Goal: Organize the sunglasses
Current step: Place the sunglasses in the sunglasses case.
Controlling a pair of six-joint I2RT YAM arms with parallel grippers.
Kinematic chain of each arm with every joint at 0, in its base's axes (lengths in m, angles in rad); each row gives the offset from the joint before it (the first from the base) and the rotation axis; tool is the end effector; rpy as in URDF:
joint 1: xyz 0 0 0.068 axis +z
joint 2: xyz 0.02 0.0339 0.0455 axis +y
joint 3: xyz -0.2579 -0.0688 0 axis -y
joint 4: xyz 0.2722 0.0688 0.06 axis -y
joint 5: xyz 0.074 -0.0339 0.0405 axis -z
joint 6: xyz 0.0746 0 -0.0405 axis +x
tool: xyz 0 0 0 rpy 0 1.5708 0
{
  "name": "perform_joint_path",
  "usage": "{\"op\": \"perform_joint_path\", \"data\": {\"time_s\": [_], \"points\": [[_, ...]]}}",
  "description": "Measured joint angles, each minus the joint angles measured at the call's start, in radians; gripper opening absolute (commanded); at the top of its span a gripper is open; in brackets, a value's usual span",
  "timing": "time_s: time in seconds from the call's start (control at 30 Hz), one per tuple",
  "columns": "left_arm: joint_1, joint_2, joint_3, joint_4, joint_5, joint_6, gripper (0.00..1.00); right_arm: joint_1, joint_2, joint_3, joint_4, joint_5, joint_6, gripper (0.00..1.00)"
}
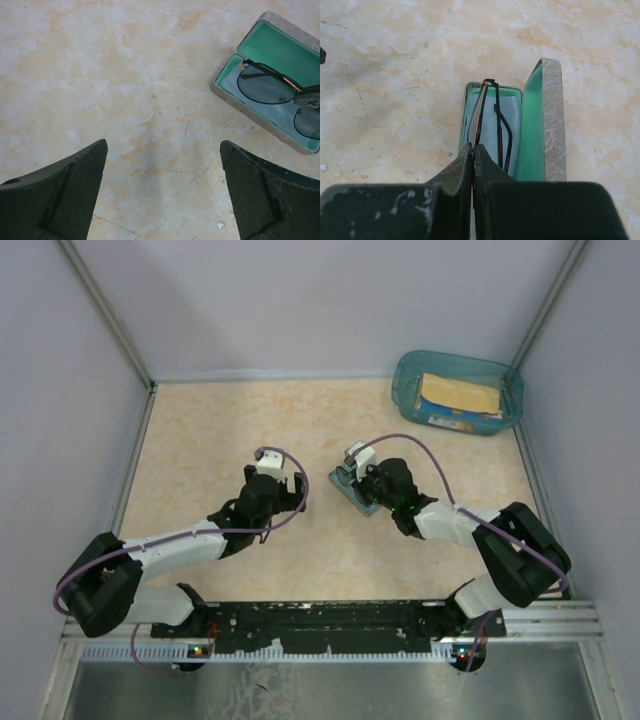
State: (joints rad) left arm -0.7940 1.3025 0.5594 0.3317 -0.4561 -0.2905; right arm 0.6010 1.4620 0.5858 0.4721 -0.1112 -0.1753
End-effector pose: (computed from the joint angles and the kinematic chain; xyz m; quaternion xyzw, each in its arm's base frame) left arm 0.2491 -0.2065 0.1658 0.0831 0.8201 -0.1134 0.5547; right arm 0.2828 0.2039 0.1409 -0.3437 0.7598 0.1615 0.5278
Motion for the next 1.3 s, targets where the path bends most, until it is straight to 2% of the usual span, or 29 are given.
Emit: {"op": "perform_joint_path", "data": {"time_s": [1.3], "points": [[0.0, -0.017, -0.006, -0.001, -0.006, 0.0, 1.0, -0.002, 0.024, 0.0, 0.0, 0.0, 0.0, 0.0]]}}
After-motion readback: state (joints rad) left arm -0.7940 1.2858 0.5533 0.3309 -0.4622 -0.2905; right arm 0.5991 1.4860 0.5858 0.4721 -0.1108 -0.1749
